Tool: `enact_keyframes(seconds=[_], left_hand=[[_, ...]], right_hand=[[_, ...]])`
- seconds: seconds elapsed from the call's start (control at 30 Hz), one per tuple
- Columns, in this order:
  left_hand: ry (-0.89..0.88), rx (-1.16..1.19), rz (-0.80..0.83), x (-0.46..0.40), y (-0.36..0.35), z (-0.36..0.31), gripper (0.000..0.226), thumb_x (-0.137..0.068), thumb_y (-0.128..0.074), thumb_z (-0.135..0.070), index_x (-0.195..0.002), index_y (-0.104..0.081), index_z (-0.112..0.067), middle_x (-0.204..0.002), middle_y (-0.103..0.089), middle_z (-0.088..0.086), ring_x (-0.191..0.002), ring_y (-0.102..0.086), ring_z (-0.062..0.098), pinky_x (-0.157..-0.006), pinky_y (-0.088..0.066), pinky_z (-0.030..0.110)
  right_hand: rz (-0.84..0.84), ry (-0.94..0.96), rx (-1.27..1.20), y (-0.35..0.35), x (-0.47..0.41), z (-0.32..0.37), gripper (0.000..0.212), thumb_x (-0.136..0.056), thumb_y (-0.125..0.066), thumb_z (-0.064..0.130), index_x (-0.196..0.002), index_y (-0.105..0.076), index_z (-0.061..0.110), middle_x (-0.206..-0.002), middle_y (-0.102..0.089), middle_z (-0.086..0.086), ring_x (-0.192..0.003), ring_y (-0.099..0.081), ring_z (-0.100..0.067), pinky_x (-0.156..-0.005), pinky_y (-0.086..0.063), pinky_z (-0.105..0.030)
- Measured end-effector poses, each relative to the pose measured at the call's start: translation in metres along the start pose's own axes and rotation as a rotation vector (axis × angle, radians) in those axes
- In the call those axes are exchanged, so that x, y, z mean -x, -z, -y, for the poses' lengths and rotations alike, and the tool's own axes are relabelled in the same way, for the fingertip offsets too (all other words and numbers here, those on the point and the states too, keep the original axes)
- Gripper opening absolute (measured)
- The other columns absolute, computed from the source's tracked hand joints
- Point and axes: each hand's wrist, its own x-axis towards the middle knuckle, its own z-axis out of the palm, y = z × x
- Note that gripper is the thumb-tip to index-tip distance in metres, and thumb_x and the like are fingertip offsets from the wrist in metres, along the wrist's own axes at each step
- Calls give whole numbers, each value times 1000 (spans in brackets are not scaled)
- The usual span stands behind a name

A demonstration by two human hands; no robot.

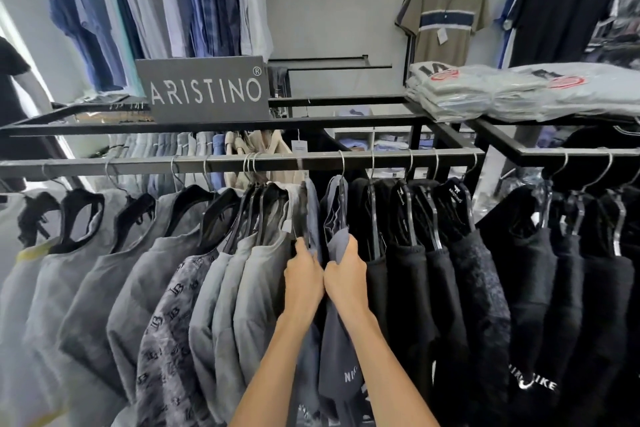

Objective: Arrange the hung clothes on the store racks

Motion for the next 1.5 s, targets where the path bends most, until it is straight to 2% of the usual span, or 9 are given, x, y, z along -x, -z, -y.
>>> enact_keyframes(seconds=[0.3,0.63,0.9,1.0,1.07,1.13,1.23,1.37,1.5], left_hand=[[-10,-26,-6,14,-9,-21,30,-103,-36,-17,-127,-42,0,-100,-64,17,-98,-57,38,-84,-45,45],[25,-74,-59,20,-8,-23,8,-103,-35,-15,-98,-41,-13,-82,-56,-1,-72,-50,19,-66,-33,33],[40,-136,-16,23,4,-21,44,-100,-42,-33,-134,-43,-6,-122,-62,13,-114,-56,35,-87,-45,42],[-104,-53,-205,22,27,-16,36,-100,-45,-35,-127,-53,-13,-124,-60,3,-114,-55,22,-91,-44,31],[-235,-95,-387,16,51,-10,20,-99,-49,-16,-115,-59,-12,-113,-61,1,-107,-54,21,-81,-35,19],[-254,-243,-460,3,72,5,27,-88,-53,4,-112,-60,-6,-110,-59,8,-102,-50,27,-79,-33,21],[-110,-365,-326,-13,89,28,39,-86,-56,5,-124,-52,-1,-121,-52,18,-109,-47,34,-90,-38,34],[-134,-333,-104,-22,100,40,38,-99,-46,-11,-135,-43,1,-135,-48,18,-123,-48,35,-94,-38,39],[-254,-363,35,-31,103,58,42,-100,-44,-19,-139,-43,-4,-132,-51,11,-119,-54,29,-89,-45,35]], right_hand=[[24,42,60,25,-1,-4,65,-95,-47,2,-154,-23,15,-145,-48,-14,-127,-52,-30,-99,-47,-38],[69,88,11,25,-3,-9,72,-95,-48,0,-157,-15,12,-154,-37,-14,-135,-44,-30,-105,-43,-40],[72,48,-1,29,0,-10,74,-93,-54,6,-156,-17,17,-147,-45,-16,-128,-50,-31,-101,-49,-43],[-94,119,-5,25,6,-1,76,-95,-62,16,-157,-17,17,-156,-36,-7,-143,-36,-26,-114,-38,-43],[-247,305,-6,16,15,14,68,-95,-63,15,-153,-28,15,-154,-36,-3,-146,-27,-22,-119,-29,-41],[-298,429,-20,0,22,27,54,-95,-62,14,-146,-44,13,-148,-45,-1,-142,-32,-18,-118,-29,-34],[-148,378,-82,-31,31,44,39,-97,-59,14,-136,-58,16,-136,-58,2,-128,-50,-12,-111,-37,-25],[43,190,5,-72,30,49,52,-97,-57,20,-147,-47,14,-141,-56,-2,-132,-50,-17,-112,-26,-14],[55,48,6,-90,25,52,60,-94,-56,24,-151,-40,19,-146,-53,-6,-134,-48,-22,-111,-40,-34]])
